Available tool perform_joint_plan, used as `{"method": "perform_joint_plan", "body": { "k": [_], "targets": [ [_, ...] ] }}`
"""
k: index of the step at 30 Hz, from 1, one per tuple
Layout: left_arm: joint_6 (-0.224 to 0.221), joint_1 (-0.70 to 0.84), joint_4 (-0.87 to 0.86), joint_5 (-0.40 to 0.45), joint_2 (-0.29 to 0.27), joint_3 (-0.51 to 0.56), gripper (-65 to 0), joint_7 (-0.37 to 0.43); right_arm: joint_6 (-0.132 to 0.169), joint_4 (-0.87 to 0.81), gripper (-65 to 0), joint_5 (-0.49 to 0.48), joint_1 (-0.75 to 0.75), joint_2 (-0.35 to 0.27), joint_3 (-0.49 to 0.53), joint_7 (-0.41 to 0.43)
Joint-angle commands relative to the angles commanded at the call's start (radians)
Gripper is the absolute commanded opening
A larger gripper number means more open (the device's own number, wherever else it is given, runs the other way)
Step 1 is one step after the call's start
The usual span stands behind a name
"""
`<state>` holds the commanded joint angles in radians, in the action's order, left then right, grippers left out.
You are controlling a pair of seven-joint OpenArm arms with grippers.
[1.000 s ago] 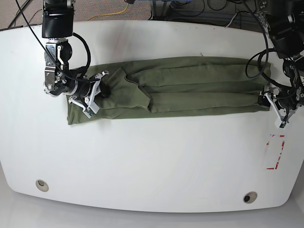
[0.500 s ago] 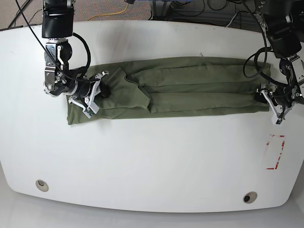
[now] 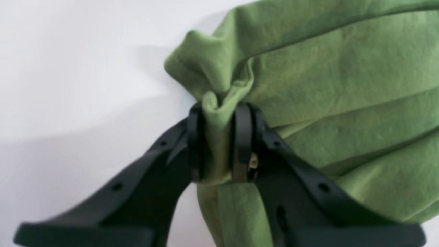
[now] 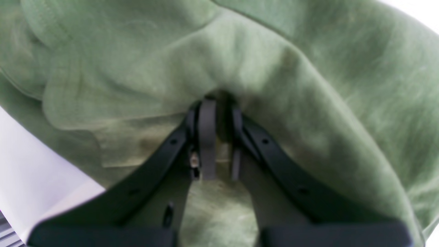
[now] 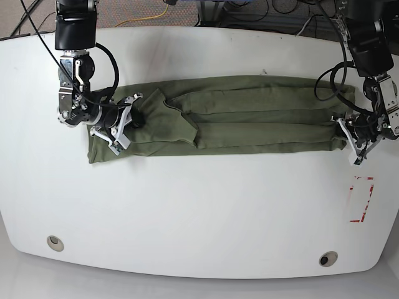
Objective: Layout the t-shirt on the table in an organized manner, then fold the t-shirt properly
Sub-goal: 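Hold the strip ends with both grippers and tug them apart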
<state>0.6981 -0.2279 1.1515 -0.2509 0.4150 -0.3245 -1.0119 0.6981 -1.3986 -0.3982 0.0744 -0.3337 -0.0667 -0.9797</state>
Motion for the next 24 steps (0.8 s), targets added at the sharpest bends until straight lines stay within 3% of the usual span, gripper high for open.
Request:
{"method": "perform_joint_plan", "body": {
  "k": [24],
  "targets": [
    [0.000, 0.160, 0.413, 0.000, 0.005, -0.003, -54.9, -0.153, 0.000, 0.000, -59.3, 0.003, 0.012, 0.009, -0.002, 0.000]
  ]
}}
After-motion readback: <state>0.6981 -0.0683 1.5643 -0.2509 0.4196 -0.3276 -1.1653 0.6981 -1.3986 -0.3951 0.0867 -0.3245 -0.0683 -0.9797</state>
